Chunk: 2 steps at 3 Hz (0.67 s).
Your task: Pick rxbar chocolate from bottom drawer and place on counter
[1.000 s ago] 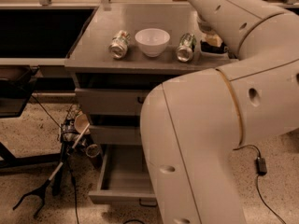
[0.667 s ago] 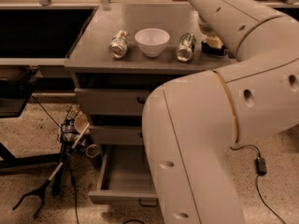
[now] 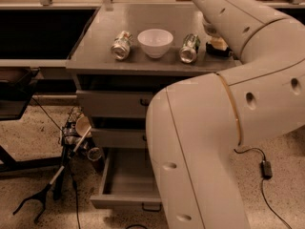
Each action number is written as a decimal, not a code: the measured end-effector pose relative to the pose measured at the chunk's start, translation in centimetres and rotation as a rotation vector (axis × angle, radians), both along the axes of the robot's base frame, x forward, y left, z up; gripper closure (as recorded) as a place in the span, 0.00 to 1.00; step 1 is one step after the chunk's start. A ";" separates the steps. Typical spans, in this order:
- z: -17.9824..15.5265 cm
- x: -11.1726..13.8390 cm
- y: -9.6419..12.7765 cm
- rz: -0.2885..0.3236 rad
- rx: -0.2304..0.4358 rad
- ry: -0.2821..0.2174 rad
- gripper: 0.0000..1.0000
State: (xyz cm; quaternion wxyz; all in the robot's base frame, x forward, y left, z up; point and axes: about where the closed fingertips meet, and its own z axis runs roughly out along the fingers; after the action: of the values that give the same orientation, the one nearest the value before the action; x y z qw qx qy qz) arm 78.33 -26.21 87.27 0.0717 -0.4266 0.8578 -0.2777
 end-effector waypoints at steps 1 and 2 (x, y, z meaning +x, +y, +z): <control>0.0 0.0 -0.1 0.000 0.000 0.001 0.13; 0.0 -0.1 -0.2 0.001 0.000 0.003 0.00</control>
Offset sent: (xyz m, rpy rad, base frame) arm -0.0043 -0.0070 0.0043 0.0049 0.0064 0.0082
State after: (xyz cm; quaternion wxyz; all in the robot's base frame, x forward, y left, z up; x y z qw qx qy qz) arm 78.24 -26.40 87.23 0.0707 -0.4273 0.8578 -0.2769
